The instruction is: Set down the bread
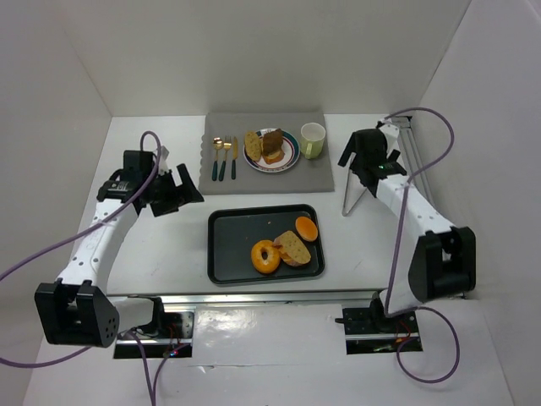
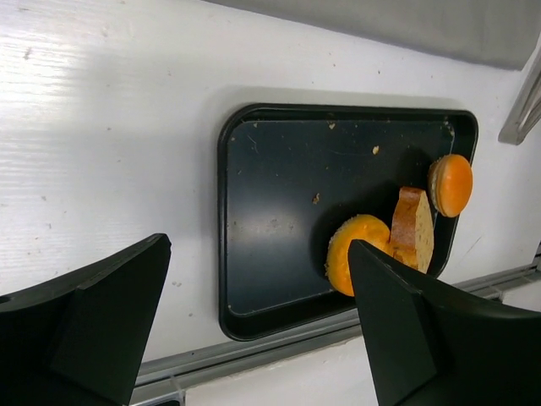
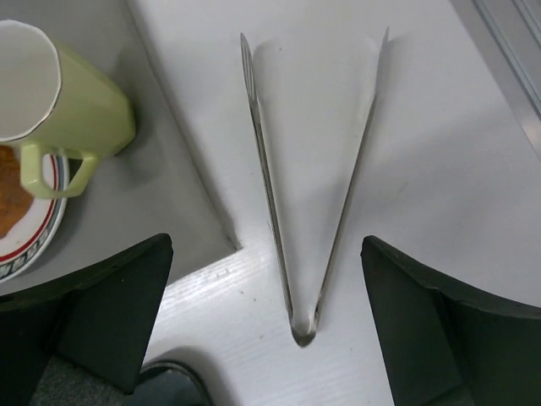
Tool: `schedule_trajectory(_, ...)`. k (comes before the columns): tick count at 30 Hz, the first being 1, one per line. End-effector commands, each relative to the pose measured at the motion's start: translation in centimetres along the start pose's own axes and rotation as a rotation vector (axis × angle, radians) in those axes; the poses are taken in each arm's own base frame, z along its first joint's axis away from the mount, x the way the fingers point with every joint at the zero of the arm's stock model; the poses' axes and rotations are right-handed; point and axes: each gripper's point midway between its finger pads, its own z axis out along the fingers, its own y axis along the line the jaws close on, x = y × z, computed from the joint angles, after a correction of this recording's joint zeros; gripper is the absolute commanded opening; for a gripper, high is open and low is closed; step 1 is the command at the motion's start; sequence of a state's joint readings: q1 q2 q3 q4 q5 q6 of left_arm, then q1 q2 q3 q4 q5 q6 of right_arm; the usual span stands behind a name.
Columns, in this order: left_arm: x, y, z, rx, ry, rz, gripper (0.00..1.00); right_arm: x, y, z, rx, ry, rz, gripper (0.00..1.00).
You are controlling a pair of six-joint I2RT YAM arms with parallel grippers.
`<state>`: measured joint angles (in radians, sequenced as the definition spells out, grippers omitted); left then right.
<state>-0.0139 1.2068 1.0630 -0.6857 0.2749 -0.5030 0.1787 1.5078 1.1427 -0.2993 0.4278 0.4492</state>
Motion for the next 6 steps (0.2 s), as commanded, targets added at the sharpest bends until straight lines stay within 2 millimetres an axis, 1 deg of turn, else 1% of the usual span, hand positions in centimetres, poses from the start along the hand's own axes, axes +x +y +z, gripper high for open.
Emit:
schedule_trajectory(1,-1.1,-2.3,0.1,0.048,-0.035,0.042,1.00,2.0,-2.0,-2.9,0.008,0.056,0.026,1.00)
schedule_trajectory(3,-1.5,-2.8,0.3,0.042,-0.051,0.063,1.00,2.9,-2.5,-3.3,0.003,0.070,0.031,1.00)
schedule_trajectory(4,-1.7,-3.2,0.4,0.039,-0.052,0.076,1.00,4.1,-3.1,-3.4,0.015,0.092,0.020,1.00)
schedule_trajectory(6,-2.6,-3.3,0.5,0.025,-0.072,0.087,1.00,4.9,-3.6,-3.6,0.030,0.117,0.020,1.00)
